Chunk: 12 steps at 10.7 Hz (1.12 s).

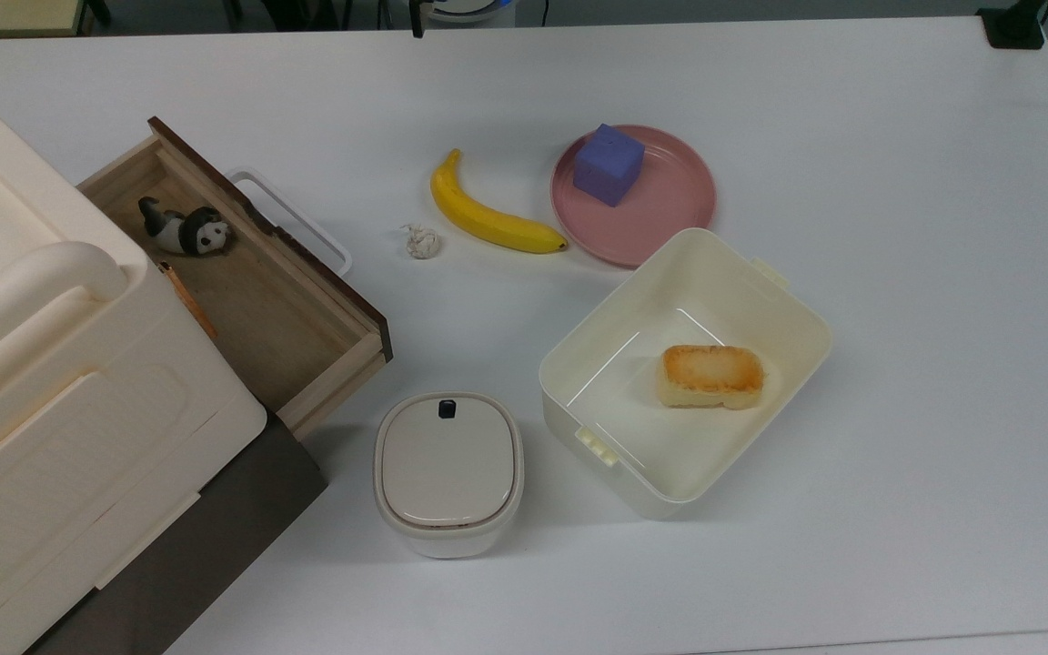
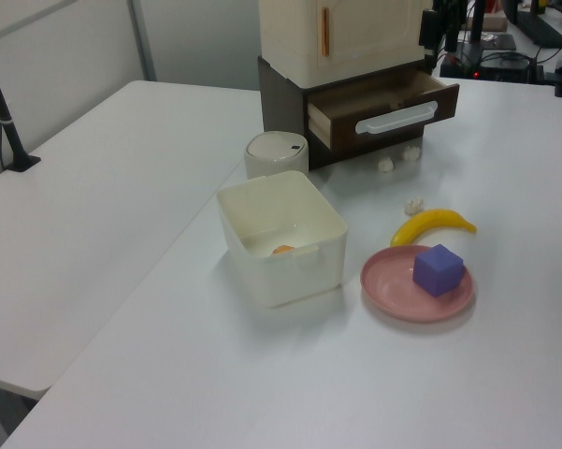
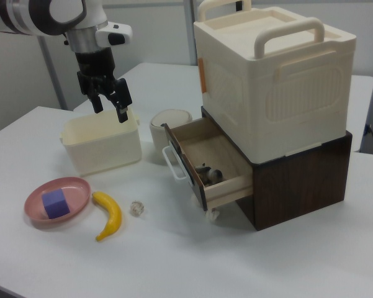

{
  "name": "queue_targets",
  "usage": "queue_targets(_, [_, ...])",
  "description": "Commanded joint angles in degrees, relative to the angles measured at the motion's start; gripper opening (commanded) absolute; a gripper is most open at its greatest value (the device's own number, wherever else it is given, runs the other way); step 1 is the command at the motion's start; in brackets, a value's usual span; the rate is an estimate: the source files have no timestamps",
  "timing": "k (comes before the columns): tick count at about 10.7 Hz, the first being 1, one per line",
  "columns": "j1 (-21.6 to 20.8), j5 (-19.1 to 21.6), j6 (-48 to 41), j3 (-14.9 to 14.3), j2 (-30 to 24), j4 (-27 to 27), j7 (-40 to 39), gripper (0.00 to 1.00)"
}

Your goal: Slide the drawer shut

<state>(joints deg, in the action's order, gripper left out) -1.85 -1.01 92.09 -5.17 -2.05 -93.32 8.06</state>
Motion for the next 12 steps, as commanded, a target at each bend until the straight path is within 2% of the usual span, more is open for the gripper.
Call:
queue_targets(1, [0.09,0.91,-1.22,-0.71,-0.68,-2.47,-0.07,1.00])
queue_targets(6, [2.20,2.06,2.29,-0.89,-0.15,-9.32,0.28,1.00])
queue_targets(8, [2.99,4.87,3.08,-0.89,1.69,-11.87,1.50,0.93])
queue_targets(10, [3.08,4.96,5.10,-0.80,2.13,-12.67,5.54,0.89])
queue_targets(11, [3.17,4.96,6.59,-0.89,2.14,-12.94,5.65,0.80])
queue_targets(12, [3.17,4.96,9.04,-0.80,2.48,-14.25,5.73,0.58])
